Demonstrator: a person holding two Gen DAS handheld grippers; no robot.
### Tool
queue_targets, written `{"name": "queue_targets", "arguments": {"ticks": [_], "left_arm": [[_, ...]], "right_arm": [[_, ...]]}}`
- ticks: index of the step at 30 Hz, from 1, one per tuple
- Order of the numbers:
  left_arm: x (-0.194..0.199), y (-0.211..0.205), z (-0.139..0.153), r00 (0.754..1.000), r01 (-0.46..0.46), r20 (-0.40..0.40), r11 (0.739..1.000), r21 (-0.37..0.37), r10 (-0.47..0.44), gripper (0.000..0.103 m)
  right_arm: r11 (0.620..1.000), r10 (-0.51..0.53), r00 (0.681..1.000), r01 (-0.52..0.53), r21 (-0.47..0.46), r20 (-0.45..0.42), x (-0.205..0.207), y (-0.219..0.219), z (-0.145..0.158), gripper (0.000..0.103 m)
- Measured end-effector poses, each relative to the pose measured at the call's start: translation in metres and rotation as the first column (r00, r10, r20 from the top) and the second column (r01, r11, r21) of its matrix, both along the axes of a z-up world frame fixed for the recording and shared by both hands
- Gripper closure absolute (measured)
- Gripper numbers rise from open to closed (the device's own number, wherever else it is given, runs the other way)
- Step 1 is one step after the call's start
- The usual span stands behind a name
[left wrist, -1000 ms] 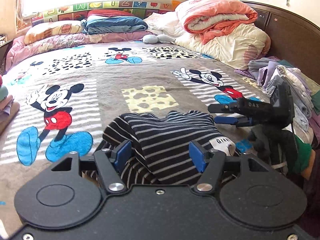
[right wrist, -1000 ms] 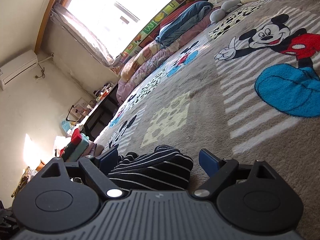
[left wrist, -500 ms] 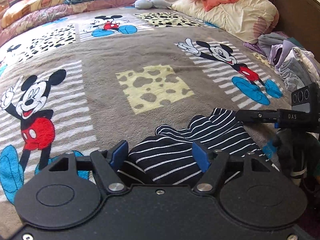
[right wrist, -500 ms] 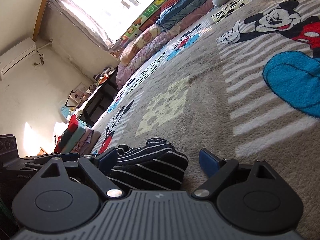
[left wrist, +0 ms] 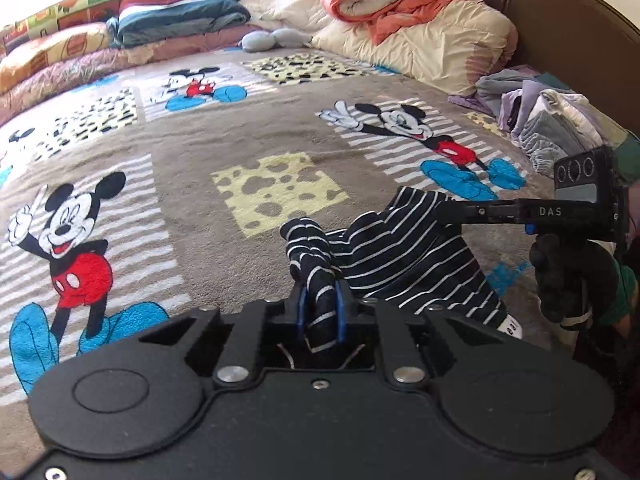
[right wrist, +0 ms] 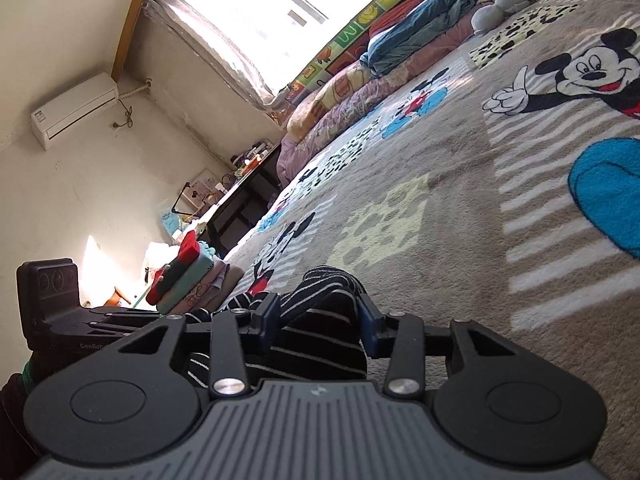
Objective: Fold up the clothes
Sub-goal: 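Lift the striped garment up with both grippers, holding it hanging between them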
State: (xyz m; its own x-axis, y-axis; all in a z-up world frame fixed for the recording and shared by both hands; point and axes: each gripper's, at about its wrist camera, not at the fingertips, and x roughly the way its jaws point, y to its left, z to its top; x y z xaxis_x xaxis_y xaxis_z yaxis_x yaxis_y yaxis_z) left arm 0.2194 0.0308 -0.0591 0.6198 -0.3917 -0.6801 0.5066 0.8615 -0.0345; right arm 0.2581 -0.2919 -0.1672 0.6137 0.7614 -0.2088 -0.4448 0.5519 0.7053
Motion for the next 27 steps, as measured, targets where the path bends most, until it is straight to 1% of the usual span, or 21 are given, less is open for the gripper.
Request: {"name": "queue_targets", "arguments": {"ticks": [3,5,6,9,12,14,15,16,17,18,19,20,21,24,27], "left_arm": [[-0.045,-0.004,0.01,0.996,0.032,0.086,0.999,0.011,-0.033,0.091],[-0.074,-0.005,0.011,0.991,0.04,0.124,0.999,0.011,-0.042,0.091],[-0.089,-0.005,0.01,0.99,0.042,0.138,0.999,0.011,-0.043,0.091],[-0.121,-0.004,0.003,0.986,0.031,0.161,0.999,0.014,-0.033,0.091],[-0.147,-0.003,-0.009,0.985,0.013,0.17,1.0,0.022,-0.017,0.091],[-0.156,-0.005,-0.017,0.986,0.0,0.168,0.999,0.042,-0.007,0.091],[-0.159,-0.007,-0.022,0.985,-0.007,0.175,0.998,0.063,-0.004,0.091],[-0.162,-0.009,-0.024,0.983,-0.012,0.186,0.996,0.086,-0.005,0.09],[-0.163,-0.011,-0.026,0.98,-0.012,0.198,0.994,0.105,-0.009,0.086],[-0.164,-0.012,-0.028,0.977,-0.016,0.214,0.993,0.119,-0.01,0.07],[-0.164,-0.014,-0.028,0.973,-0.027,0.232,0.991,0.128,-0.003,0.05],[-0.164,-0.014,-0.028,0.967,-0.04,0.255,0.99,0.134,0.004,0.047],[-0.165,-0.013,-0.029,0.961,-0.043,0.275,0.989,0.14,0.003,0.047],[-0.162,-0.017,-0.029,0.956,-0.031,0.293,0.988,0.152,-0.015,0.047],[-0.161,-0.025,-0.033,0.948,-0.039,0.318,0.978,0.206,-0.029,0.047]], "right_arm": [[0.999,0.046,0.996,-0.044,-0.029,0.083,-0.026,0.003,0.017,0.061],[0.996,0.078,0.988,-0.071,-0.051,0.136,-0.043,0.005,0.028,0.061],[0.994,0.094,0.982,-0.085,-0.062,0.163,-0.052,0.006,0.034,0.061],[0.984,0.14,0.959,-0.108,-0.139,0.247,-0.088,0.011,0.054,0.061],[0.968,0.172,0.941,-0.107,-0.226,0.293,-0.119,0.019,0.067,0.06],[0.951,0.18,0.929,-0.079,-0.299,0.325,-0.137,0.028,0.072,0.053],[0.939,0.189,0.922,-0.068,-0.338,0.338,-0.143,0.033,0.073,0.044],[0.925,0.199,0.915,-0.058,-0.376,0.35,-0.149,0.038,0.074,0.04],[0.91,0.211,0.911,-0.051,-0.411,0.355,-0.153,0.044,0.074,0.039],[0.895,0.222,0.908,-0.046,-0.443,0.355,-0.156,0.049,0.073,0.039],[0.882,0.228,0.908,-0.04,-0.47,0.352,-0.158,0.053,0.07,0.039],[0.87,0.228,0.907,-0.027,-0.493,0.353,-0.16,0.057,0.068,0.039],[0.851,0.23,0.903,-0.006,-0.525,0.363,-0.162,0.062,0.066,0.039],[0.795,0.238,0.886,0.057,-0.604,0.398,-0.171,0.072,0.062,0.039],[0.74,0.257,0.865,0.112,-0.663,0.432,-0.178,0.08,0.06,0.039]]}}
